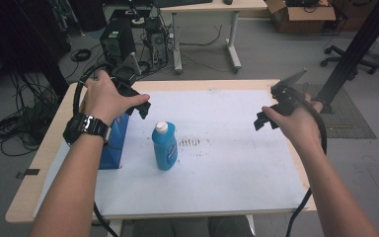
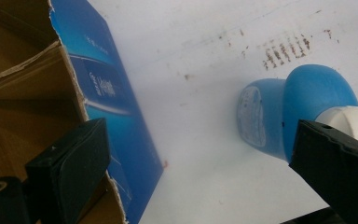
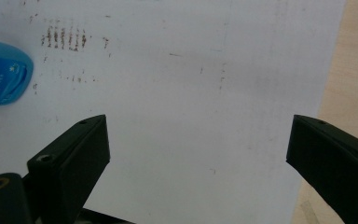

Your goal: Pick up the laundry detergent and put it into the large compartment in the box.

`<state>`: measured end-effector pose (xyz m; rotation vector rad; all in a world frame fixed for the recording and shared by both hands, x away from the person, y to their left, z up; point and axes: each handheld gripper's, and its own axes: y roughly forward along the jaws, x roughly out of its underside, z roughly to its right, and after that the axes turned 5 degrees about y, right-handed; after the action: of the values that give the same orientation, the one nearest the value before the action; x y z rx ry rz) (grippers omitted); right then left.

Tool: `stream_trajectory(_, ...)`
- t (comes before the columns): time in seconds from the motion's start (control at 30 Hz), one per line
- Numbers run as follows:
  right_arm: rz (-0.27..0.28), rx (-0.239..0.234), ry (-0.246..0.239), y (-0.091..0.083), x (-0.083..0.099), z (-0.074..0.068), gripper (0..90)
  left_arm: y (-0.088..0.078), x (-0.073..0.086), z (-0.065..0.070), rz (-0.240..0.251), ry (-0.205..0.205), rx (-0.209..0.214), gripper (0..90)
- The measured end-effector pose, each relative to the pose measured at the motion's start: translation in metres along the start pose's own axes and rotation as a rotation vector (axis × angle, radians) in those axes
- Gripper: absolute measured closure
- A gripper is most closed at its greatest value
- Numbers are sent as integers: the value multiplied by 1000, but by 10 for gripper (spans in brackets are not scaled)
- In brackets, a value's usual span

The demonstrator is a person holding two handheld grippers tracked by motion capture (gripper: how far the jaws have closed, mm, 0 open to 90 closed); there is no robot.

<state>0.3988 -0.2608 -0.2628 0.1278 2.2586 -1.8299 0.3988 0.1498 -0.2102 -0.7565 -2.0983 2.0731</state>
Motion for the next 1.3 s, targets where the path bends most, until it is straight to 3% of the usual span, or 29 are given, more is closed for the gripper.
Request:
stream_trajectory(0.63, -3, -5, -7, 2, 1, 1, 63, -3, -1, 1, -7, -3, -10, 53)
stream_trajectory(1.3, -4, -15, -5, 3, 6, 8, 62, -4, -12, 32, -19, 40, 8, 51)
